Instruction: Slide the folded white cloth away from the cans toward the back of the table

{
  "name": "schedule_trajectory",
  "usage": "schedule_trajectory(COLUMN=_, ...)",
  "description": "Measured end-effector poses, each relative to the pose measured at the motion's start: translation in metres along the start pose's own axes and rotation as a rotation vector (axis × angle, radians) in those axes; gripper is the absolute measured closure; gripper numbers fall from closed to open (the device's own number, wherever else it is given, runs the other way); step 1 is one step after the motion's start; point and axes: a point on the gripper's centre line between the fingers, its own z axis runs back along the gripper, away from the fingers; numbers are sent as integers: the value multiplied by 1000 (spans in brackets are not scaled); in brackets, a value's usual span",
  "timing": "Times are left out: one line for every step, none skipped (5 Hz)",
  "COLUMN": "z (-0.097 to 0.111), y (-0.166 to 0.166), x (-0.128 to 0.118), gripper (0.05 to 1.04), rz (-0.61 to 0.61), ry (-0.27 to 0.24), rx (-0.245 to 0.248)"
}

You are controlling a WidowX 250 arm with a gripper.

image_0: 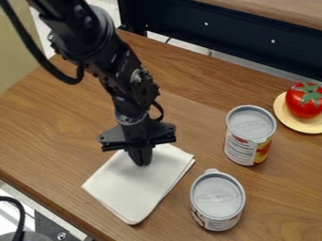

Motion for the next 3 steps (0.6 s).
schedule_trajectory(z=-4, y=-2, x=16, gripper=1030, rz=-7, ry=-37, rx=9)
schedule_trajectory(z=-7, y=-4, x=36, gripper=1030, rz=7, ry=-71, rx=19)
schedule_trajectory(z=-12, y=-8, x=53, gripper=1030, rz=3, ry=-93, rx=23)
